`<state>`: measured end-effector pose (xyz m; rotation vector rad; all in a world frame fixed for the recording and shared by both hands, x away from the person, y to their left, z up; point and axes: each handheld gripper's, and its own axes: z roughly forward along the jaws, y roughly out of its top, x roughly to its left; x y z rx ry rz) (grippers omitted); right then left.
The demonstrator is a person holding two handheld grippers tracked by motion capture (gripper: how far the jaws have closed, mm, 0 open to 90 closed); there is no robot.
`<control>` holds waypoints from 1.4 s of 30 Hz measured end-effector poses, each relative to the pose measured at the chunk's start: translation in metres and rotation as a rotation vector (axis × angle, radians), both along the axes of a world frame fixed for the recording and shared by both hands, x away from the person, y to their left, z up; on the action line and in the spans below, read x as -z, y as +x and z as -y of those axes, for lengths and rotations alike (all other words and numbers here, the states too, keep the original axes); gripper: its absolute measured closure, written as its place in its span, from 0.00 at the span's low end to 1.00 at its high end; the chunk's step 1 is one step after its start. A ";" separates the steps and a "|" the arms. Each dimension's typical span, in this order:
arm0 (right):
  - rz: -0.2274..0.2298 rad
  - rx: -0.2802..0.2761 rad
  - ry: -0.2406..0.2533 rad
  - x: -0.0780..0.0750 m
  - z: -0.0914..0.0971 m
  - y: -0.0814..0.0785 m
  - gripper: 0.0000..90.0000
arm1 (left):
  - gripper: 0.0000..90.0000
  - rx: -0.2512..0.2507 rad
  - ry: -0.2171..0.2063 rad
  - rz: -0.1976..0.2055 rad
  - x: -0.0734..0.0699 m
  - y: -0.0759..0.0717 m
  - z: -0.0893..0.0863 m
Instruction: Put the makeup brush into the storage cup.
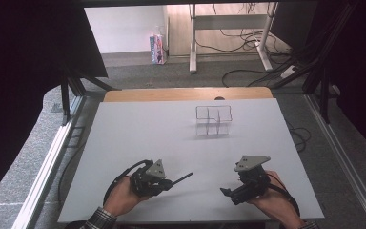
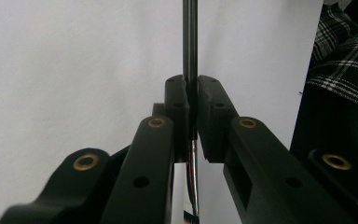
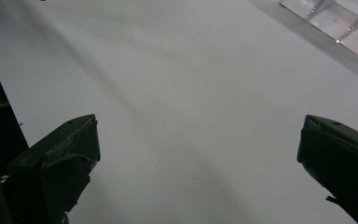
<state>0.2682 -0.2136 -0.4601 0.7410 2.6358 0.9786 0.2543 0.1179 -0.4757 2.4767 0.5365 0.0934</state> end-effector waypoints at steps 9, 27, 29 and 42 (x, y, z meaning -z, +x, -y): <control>-0.004 -0.033 -0.025 0.001 -0.014 -0.001 0.00 | 0.93 0.019 0.004 -0.002 0.002 0.001 0.008; -0.006 -0.217 -0.089 -0.001 -0.059 0.002 0.22 | 0.93 0.112 0.035 -0.002 0.000 0.005 0.039; -0.004 -0.224 -0.093 -0.001 -0.061 0.002 0.24 | 0.93 0.122 0.040 -0.003 -0.001 0.005 0.043; -0.006 -0.368 -0.176 0.003 -0.081 0.007 0.56 | 0.93 0.168 0.075 0.007 -0.003 0.002 0.057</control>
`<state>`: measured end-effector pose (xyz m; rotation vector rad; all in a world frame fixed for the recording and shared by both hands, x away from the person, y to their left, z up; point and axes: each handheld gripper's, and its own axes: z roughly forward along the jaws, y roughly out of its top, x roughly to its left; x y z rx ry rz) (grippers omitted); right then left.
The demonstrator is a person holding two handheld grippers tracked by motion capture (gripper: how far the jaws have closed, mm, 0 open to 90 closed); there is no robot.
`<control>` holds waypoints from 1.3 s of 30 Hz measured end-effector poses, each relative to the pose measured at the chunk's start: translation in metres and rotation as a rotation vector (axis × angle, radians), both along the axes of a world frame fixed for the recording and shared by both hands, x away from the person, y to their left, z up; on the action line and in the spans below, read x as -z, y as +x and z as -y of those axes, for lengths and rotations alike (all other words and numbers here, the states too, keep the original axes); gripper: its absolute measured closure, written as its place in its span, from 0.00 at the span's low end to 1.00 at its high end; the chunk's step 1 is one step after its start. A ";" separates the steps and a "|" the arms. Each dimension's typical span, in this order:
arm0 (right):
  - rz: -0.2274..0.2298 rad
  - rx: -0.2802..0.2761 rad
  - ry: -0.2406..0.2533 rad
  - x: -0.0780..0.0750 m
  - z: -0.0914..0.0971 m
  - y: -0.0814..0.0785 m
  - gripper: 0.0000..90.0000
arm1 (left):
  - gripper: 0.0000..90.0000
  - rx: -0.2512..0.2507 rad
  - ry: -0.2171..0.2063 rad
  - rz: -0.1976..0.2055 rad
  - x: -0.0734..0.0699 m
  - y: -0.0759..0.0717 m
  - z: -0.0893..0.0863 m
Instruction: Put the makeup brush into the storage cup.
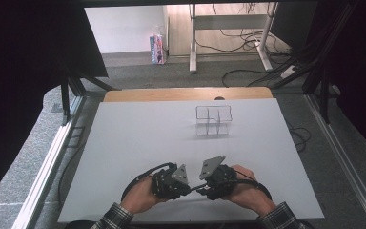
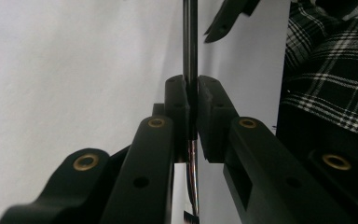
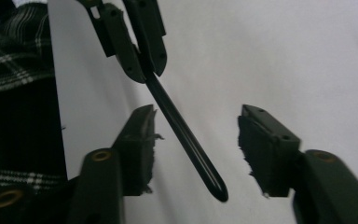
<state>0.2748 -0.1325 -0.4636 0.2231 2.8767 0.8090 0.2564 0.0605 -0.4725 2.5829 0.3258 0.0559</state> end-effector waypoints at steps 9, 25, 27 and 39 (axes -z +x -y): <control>-0.081 -0.128 -0.050 0.008 -0.002 -0.002 0.92 | 0.88 -0.030 -0.031 0.008 0.000 0.001 -0.003; -0.027 0.086 0.019 0.000 0.018 0.001 0.93 | 0.13 -0.376 -0.224 0.053 -0.016 0.015 -0.051; -0.025 0.098 0.023 0.000 0.019 0.002 0.93 | 0.11 -0.421 -0.249 0.037 -0.016 0.017 -0.060; 0.035 0.219 0.114 0.000 0.032 0.002 0.92 | 0.02 -0.494 -0.362 -0.058 -0.002 0.023 -0.075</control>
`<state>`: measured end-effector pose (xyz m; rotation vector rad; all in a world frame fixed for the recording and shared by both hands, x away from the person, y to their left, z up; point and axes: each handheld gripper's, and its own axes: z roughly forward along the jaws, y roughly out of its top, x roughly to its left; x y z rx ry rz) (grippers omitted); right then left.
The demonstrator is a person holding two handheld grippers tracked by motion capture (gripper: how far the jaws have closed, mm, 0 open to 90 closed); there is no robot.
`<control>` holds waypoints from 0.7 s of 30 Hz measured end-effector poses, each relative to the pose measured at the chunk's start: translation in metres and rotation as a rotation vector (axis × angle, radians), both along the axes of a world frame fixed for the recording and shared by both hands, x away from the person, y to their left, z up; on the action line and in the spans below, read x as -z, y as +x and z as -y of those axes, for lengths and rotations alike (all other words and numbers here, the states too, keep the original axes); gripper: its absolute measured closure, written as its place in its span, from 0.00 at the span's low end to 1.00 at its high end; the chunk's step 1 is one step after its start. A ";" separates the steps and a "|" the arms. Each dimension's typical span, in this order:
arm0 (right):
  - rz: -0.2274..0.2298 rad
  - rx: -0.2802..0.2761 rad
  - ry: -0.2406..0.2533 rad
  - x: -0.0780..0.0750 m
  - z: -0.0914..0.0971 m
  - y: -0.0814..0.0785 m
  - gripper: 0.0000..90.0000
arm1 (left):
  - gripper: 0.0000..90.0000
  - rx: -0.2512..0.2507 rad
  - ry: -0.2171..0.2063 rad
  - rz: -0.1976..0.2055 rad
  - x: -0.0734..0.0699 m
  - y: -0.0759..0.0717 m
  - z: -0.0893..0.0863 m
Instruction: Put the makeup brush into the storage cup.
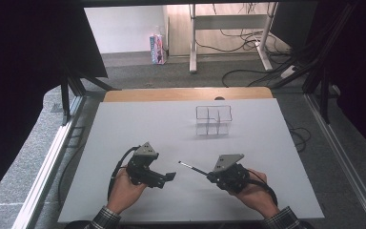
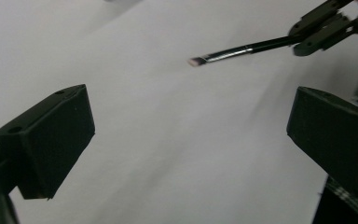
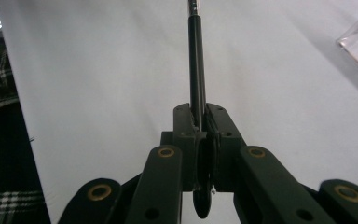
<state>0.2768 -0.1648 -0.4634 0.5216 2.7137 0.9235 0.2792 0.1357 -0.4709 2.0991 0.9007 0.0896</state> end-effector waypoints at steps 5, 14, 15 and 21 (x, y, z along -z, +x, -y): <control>0.006 0.058 0.049 -0.001 0.000 -0.002 0.92 | 0.01 0.002 -0.044 0.003 0.003 -0.001 -0.002; 0.023 0.076 0.127 -0.001 -0.003 -0.005 0.92 | 0.00 -0.014 -0.156 -0.062 0.003 0.000 -0.005; 0.022 0.076 0.135 -0.001 -0.003 -0.005 0.92 | 0.00 -0.018 -0.153 -0.068 0.003 0.001 -0.004; 0.034 0.076 0.201 0.002 -0.011 -0.010 0.92 | 0.00 0.002 -0.187 -0.128 0.006 0.005 0.000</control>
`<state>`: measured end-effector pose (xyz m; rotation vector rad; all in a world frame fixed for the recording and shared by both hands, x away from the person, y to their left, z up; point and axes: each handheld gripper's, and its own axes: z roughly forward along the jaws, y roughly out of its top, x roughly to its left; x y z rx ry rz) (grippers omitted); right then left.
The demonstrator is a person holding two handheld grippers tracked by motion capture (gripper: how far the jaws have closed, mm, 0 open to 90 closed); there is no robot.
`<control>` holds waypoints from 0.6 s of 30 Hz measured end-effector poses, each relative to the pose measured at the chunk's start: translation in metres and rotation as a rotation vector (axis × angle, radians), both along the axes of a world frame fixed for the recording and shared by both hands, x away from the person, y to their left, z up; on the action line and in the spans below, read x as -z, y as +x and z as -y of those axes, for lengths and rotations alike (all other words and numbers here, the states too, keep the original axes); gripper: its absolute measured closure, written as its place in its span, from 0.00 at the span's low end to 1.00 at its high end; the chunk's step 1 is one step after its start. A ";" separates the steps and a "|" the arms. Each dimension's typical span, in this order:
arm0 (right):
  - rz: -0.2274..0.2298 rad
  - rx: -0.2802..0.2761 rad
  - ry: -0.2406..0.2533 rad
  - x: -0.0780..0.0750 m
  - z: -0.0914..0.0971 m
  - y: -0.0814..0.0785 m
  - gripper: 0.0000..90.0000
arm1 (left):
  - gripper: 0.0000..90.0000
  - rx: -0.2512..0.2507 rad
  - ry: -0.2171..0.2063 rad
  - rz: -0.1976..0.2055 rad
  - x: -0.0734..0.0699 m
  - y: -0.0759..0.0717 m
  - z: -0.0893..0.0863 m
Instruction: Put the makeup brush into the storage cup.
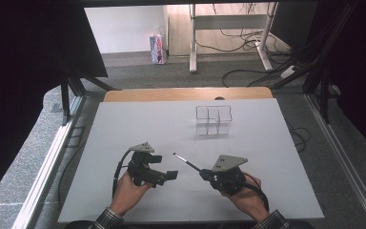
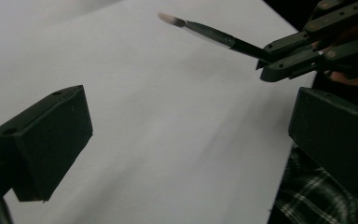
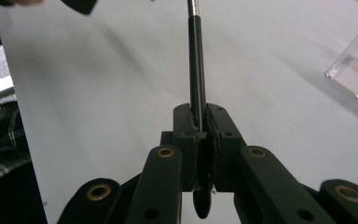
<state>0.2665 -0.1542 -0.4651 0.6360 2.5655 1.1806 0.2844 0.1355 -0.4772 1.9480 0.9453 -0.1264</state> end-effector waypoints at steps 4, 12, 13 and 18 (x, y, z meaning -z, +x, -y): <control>0.012 -0.007 0.031 0.001 -0.006 -0.003 0.92 | 0.05 0.034 -0.016 0.007 -0.003 0.001 0.006; 0.051 -0.015 0.056 0.002 -0.013 -0.008 0.92 | 0.29 0.071 -0.057 -0.024 -0.002 0.003 0.011; 0.058 -0.022 0.062 0.002 -0.014 -0.008 0.92 | 0.31 0.072 -0.073 -0.028 -0.002 0.004 0.011; 0.064 -0.042 0.083 0.002 -0.016 -0.010 0.92 | 0.45 0.084 -0.126 -0.032 -0.003 0.005 0.008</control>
